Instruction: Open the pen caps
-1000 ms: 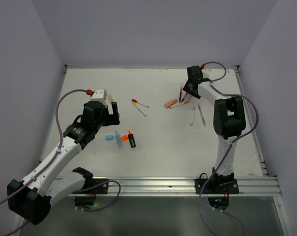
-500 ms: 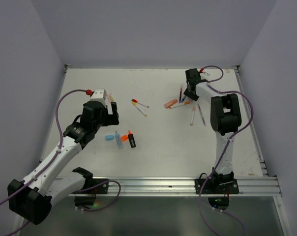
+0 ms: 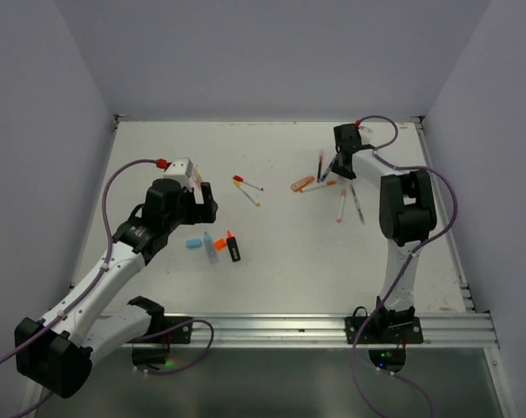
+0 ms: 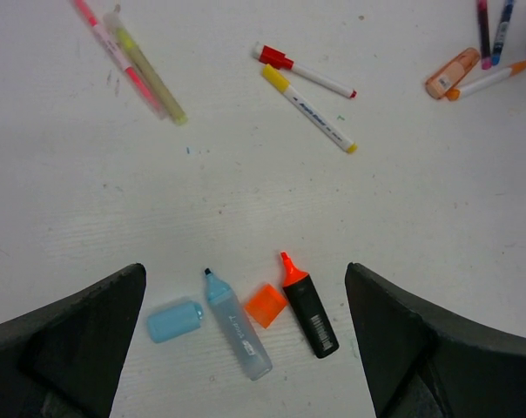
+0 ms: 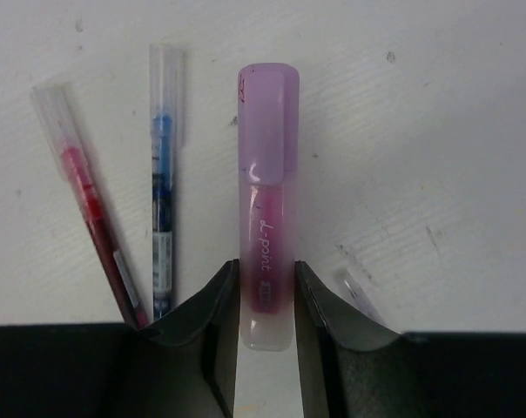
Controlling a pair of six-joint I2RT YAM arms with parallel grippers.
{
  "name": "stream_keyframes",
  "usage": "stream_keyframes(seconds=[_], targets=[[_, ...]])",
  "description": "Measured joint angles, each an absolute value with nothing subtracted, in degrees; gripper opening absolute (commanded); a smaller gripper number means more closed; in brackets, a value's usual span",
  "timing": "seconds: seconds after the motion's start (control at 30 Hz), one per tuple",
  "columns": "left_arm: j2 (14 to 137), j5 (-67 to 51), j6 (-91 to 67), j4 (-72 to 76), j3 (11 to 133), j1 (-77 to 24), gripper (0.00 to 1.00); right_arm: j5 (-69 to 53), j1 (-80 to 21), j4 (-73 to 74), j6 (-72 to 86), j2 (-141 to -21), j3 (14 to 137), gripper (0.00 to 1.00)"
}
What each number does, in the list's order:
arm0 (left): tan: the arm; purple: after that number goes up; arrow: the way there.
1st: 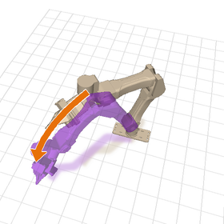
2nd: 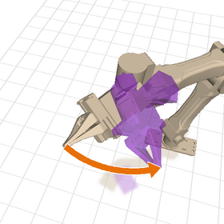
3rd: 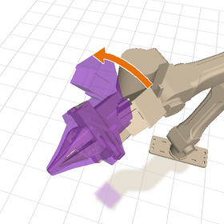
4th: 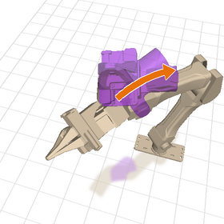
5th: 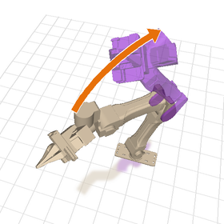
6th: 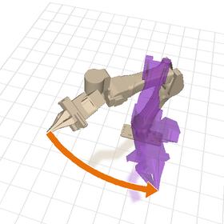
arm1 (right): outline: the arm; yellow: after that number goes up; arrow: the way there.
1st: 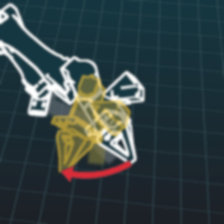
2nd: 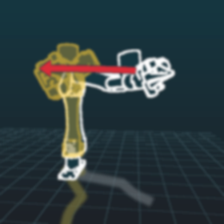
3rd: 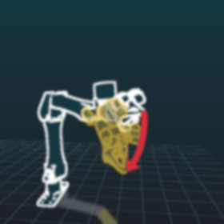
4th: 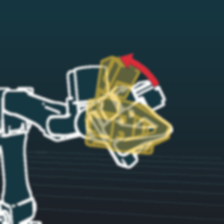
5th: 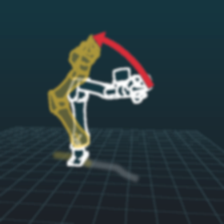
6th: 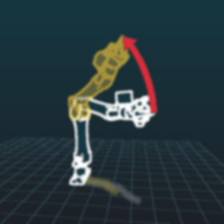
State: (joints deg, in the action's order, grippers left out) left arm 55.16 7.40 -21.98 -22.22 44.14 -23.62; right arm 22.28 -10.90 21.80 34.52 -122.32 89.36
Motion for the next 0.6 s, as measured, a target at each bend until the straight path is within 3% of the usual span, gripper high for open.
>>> stream_keyframes(seconds=[0.17,0.43,0.6], targets=[[56.4,0.6,-24.6,-19.0,44.6,-23.6,1.0,20.5,-14.4,18.3,26.1,-108.9,79.7,0.13],[63.6,-10.3,-30.8,-13.4,50.2,-23.6,1.0,15.2,-34.5,7.6,17.2,-82.5,61.7,0.16],[67.9,-14.2,-34.6,-7.9,53.6,-23.6,0.93,12.2,-41.7,3.5,15.9,-74.1,51.9,0.16]])
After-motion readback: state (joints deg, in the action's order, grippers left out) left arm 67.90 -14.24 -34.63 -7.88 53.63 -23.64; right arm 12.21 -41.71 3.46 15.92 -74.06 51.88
